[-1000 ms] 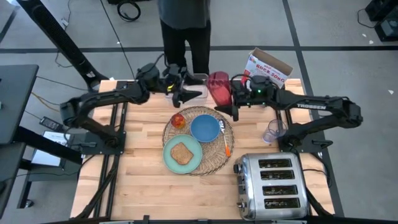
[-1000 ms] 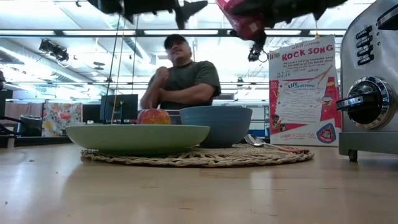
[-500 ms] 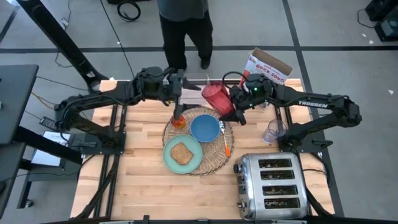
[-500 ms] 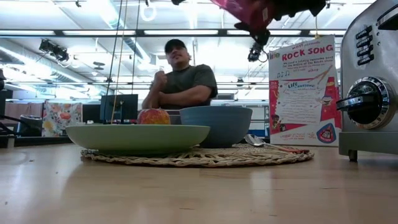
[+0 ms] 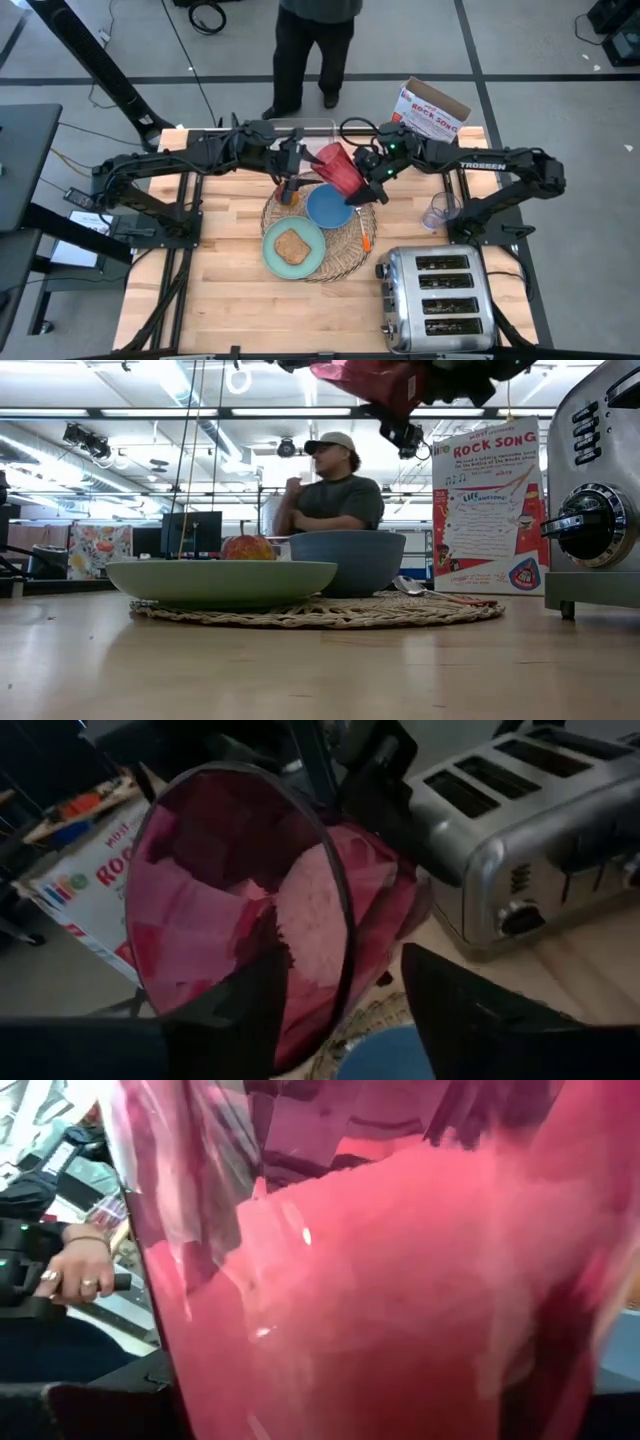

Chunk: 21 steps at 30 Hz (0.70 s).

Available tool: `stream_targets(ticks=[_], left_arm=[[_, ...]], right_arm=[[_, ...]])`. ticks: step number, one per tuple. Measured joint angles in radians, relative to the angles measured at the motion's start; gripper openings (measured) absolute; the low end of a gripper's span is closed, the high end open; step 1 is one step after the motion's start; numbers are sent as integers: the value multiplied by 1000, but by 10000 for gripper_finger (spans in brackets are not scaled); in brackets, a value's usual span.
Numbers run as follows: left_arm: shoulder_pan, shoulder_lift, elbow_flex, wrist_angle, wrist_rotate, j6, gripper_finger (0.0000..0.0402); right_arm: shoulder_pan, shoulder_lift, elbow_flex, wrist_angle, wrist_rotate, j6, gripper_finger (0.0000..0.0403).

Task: Arrange a breakfast setting
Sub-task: Move the red cup to the top right of the table mat

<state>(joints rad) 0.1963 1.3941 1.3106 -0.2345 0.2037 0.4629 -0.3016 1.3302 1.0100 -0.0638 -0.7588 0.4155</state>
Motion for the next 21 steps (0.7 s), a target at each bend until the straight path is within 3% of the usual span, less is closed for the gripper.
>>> stream_targets(ticks=[11,15,21], left_arm=[[-3,0,-3,-91,41,98,39],[-4,0,-3,-98,41,104,30],[-15,0,-3,-138,-15,117,32]], right_arm=[[0,60,-1,11,-25,-28,318],[1,61,-2,2,-17,-54,320],[1,57,-2,-16,116,-171,353]])
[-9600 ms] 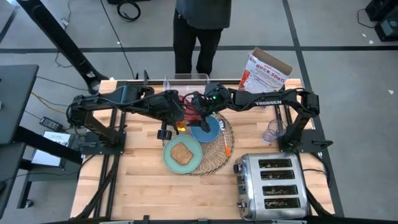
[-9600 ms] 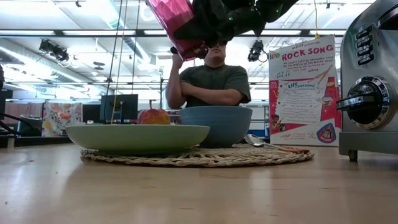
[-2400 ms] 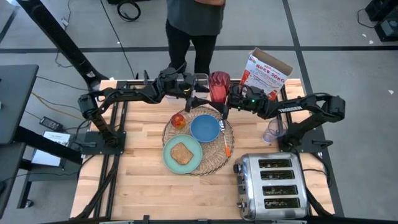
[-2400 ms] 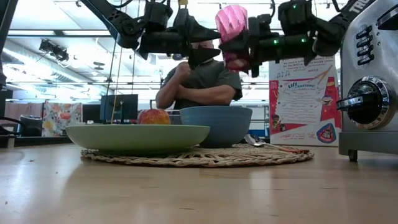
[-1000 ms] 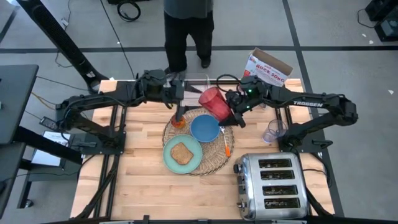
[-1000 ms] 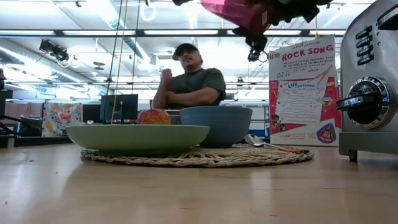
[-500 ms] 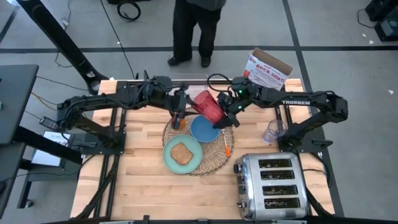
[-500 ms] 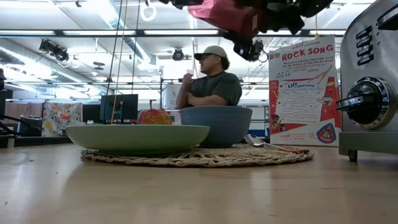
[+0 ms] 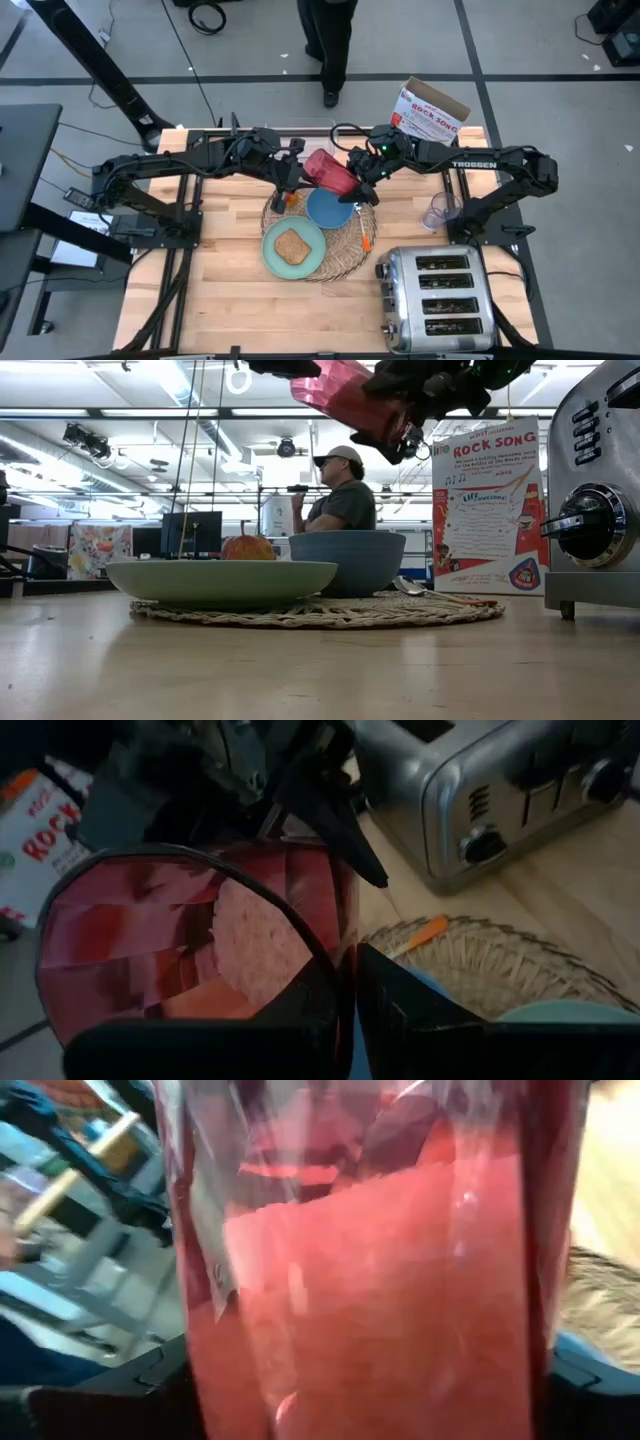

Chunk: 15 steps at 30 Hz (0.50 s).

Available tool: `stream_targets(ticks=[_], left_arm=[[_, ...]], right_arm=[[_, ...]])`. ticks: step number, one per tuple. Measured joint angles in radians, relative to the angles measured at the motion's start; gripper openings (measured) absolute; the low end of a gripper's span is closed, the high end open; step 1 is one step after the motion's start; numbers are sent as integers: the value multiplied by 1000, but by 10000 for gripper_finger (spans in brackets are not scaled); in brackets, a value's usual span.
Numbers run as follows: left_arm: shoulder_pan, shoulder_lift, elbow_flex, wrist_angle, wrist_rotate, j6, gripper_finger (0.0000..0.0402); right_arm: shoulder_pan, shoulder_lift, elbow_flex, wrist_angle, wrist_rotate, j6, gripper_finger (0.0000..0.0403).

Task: Arrange a breakfast setting
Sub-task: Move the red cup to the top right of the table mat

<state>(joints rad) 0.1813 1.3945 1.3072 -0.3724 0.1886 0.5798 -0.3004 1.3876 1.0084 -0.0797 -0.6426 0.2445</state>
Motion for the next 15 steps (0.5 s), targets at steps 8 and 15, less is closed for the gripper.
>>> stream_targets(ticks=[8,15], left_arm=[[-4,1,4,-97,0,11,15],[-9,1,3,-131,-19,35,15]], right_arm=[[1,2,1,-60,69,-183,374],[7,50,1,-87,129,-269,375]])
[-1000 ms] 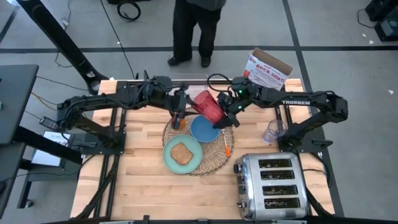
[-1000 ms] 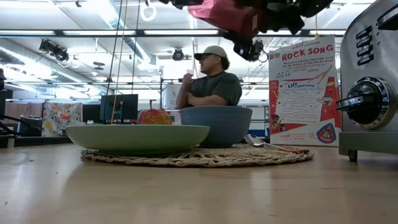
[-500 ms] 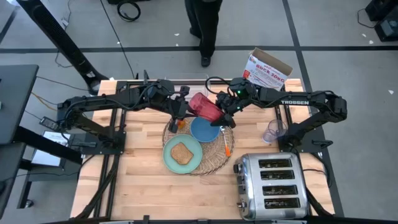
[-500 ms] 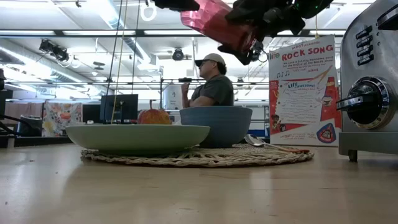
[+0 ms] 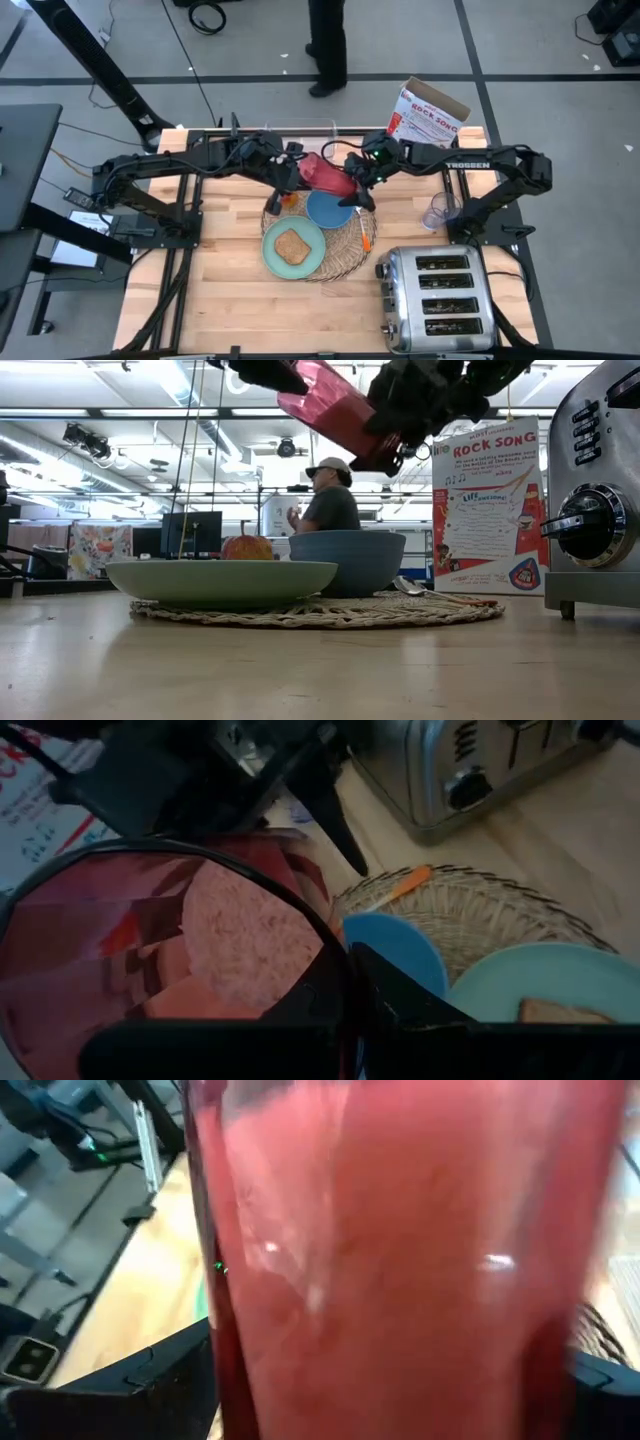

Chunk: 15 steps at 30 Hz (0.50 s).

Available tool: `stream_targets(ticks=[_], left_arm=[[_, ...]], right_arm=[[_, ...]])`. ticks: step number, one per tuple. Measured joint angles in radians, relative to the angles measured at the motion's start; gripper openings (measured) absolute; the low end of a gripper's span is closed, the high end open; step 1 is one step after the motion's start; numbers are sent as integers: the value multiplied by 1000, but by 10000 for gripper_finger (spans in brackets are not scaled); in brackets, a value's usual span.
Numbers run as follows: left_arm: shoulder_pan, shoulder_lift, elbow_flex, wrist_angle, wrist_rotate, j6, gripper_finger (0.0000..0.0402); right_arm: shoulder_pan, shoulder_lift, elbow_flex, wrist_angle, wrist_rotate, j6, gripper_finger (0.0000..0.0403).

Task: Arrange a breakfast setting
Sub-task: Move the red cup to the top right of the table mat

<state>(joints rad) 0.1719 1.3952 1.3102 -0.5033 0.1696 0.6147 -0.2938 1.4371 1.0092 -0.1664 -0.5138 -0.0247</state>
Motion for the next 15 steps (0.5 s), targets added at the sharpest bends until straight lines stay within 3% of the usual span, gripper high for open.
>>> stream_targets(ticks=[9,15], left_arm=[[-1,0,0,-149,-41,8,15],[0,0,0,-225,-121,12,15]], right_arm=[[6,17,0,8,124,-110,376],[14,17,0,35,189,-217,376]])
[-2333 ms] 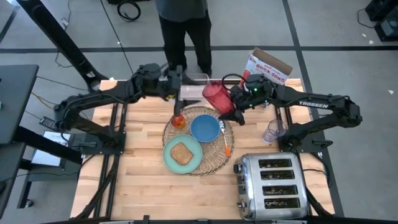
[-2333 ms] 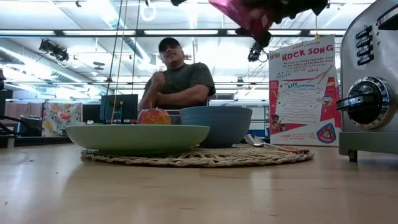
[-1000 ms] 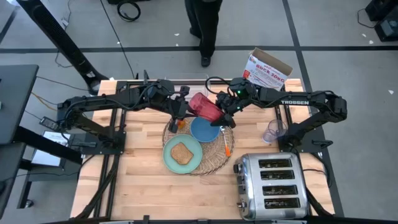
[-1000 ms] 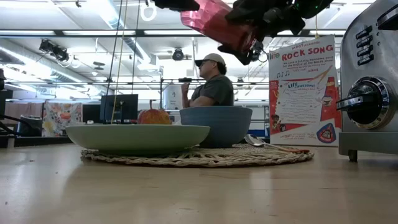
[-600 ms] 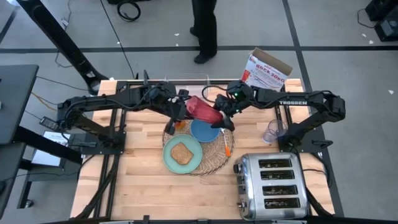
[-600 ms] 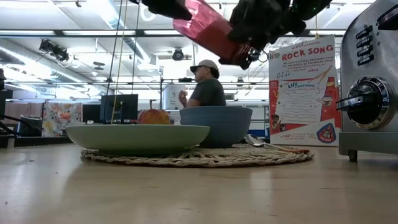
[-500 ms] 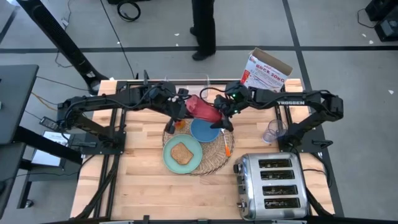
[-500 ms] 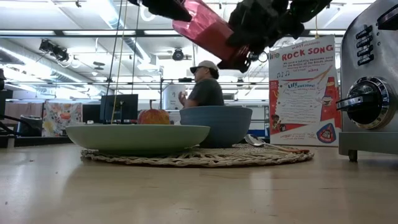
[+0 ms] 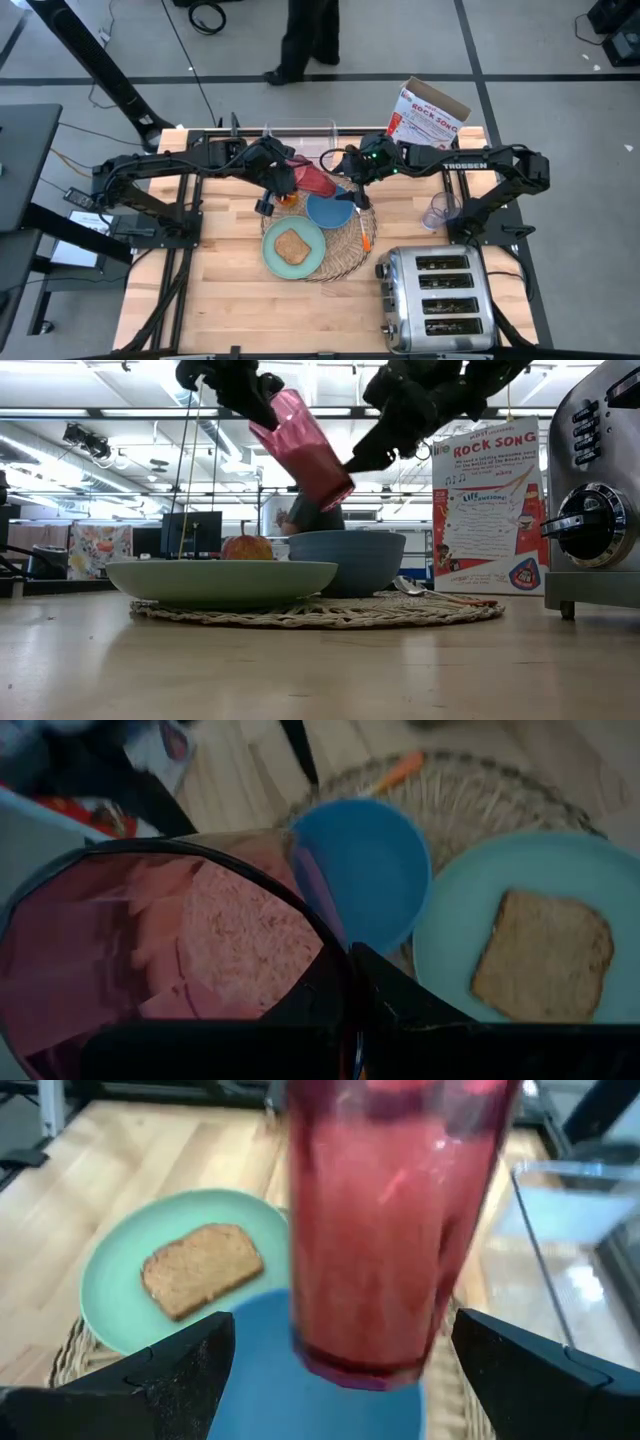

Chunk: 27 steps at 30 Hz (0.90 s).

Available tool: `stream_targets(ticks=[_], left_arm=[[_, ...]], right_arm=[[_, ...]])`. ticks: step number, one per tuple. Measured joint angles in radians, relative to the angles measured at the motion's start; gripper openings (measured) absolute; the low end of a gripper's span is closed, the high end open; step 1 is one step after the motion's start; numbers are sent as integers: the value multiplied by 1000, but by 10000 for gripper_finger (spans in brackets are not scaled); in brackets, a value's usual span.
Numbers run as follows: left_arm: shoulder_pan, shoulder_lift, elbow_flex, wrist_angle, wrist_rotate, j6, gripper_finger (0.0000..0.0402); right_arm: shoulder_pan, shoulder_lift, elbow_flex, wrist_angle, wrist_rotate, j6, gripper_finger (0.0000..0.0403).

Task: Arrange a breakfast setting
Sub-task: Move the red cup to the top right of the table mat

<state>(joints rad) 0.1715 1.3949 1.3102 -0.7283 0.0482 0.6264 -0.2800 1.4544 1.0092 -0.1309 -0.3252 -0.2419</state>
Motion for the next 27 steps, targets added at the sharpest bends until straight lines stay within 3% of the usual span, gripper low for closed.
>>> stream_targets(ticks=[6,16,27], left_arm=[[0,0,0,-22,-19,9,15],[-2,-3,0,-78,-63,15,15],[-23,-2,-2,-75,-96,15,15]], right_arm=[[8,99,90,-21,21,0,376],[9,340,552,-463,-3,-108,375],[6,453,616,-483,-47,-128,375]])
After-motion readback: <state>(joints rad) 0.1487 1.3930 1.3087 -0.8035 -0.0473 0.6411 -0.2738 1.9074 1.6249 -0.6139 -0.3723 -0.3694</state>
